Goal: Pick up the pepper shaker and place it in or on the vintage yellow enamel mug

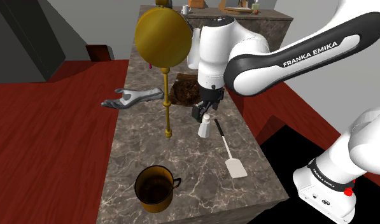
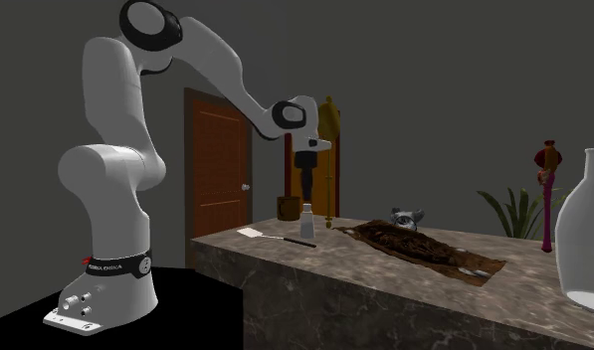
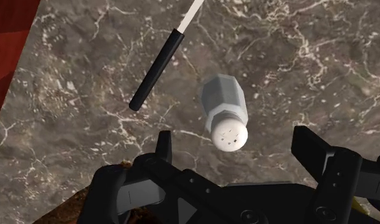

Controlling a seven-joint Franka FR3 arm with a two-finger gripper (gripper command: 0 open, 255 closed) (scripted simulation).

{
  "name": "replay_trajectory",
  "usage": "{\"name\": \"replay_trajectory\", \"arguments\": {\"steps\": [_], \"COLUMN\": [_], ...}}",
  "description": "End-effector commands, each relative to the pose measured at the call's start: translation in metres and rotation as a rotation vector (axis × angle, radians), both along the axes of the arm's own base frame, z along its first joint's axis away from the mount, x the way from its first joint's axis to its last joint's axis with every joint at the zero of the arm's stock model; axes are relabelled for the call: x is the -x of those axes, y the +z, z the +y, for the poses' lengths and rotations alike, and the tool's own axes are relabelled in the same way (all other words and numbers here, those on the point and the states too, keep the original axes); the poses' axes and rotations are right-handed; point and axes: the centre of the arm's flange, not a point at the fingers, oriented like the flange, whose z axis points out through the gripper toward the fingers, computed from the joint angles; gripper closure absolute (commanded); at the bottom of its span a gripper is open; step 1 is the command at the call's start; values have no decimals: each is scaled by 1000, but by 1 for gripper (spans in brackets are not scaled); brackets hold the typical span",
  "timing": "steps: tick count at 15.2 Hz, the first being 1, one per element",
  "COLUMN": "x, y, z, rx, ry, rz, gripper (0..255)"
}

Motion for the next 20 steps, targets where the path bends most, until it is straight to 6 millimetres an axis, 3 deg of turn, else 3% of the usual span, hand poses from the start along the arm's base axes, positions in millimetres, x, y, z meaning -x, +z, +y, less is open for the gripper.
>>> {"name": "replay_trajectory", "arguments": {"steps": [1, 7, 14, 15, 20], "x": [-4, -4, -5, -5, -5], "y": [-11, -40, -40, -40, -40], "z": [3, 0, 0, 0, 0], "rx": [-1, -1, -1, -1, -1], "ry": [0, 0, 0, 0, 0], "rz": [-3, -3, -3, -3, -3], "gripper": [0, 0, 0, 255, 255]}}
